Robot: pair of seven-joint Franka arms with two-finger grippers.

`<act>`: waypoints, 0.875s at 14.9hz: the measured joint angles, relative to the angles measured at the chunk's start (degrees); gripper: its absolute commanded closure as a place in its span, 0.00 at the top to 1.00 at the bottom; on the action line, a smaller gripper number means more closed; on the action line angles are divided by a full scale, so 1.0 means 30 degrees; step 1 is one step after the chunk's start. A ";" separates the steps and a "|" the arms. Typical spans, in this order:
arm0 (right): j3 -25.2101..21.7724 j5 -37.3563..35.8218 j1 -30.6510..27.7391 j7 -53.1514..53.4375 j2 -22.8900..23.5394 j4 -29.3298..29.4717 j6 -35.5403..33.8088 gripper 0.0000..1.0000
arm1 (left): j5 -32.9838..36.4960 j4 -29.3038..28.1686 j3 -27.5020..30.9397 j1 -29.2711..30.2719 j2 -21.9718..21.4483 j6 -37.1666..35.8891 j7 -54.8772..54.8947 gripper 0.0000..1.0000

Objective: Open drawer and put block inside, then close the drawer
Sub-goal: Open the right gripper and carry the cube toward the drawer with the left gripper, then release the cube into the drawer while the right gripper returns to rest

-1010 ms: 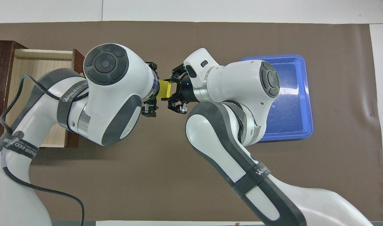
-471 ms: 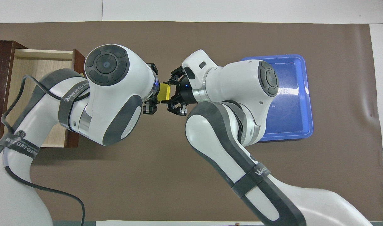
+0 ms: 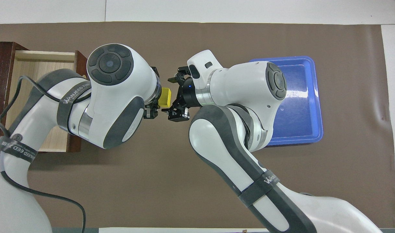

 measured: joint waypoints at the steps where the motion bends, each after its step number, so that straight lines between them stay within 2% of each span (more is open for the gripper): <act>1: -0.0002 0.0009 -0.0001 0.0047 0.0000 0.0016 -0.0003 1.00 | 0.0231 0.0124 0.0111 0.0279 -0.0045 -0.0203 0.0050 0.00; 3: -0.0023 0.0016 -0.0035 0.0075 -0.0003 0.0031 -0.0015 1.00 | 0.0356 0.0390 0.0242 0.1753 -0.0398 -0.0484 0.0909 0.00; 7: -0.0227 0.0017 -0.0555 0.0129 -0.0264 0.0058 -0.0802 1.00 | 0.0356 0.0537 0.0437 0.6221 -0.1731 -0.1950 0.5073 0.00; 11: -0.0371 -0.0250 -0.2395 0.0130 -0.0663 0.0059 -0.2749 1.00 | 0.0346 0.0418 0.0455 0.9575 -0.1933 -0.2142 0.8555 0.00; 12: -0.0417 -0.0963 -0.3430 0.0129 -0.0751 0.0060 -0.3509 1.00 | 0.0335 0.0059 0.0450 1.0542 -0.1933 -0.2063 0.9846 0.00; 13: -0.0424 -0.1798 -0.3989 0.0129 -0.0859 0.0062 -0.3767 1.00 | 0.0334 -0.0531 0.0408 1.0600 -0.1978 -0.1796 1.0018 0.00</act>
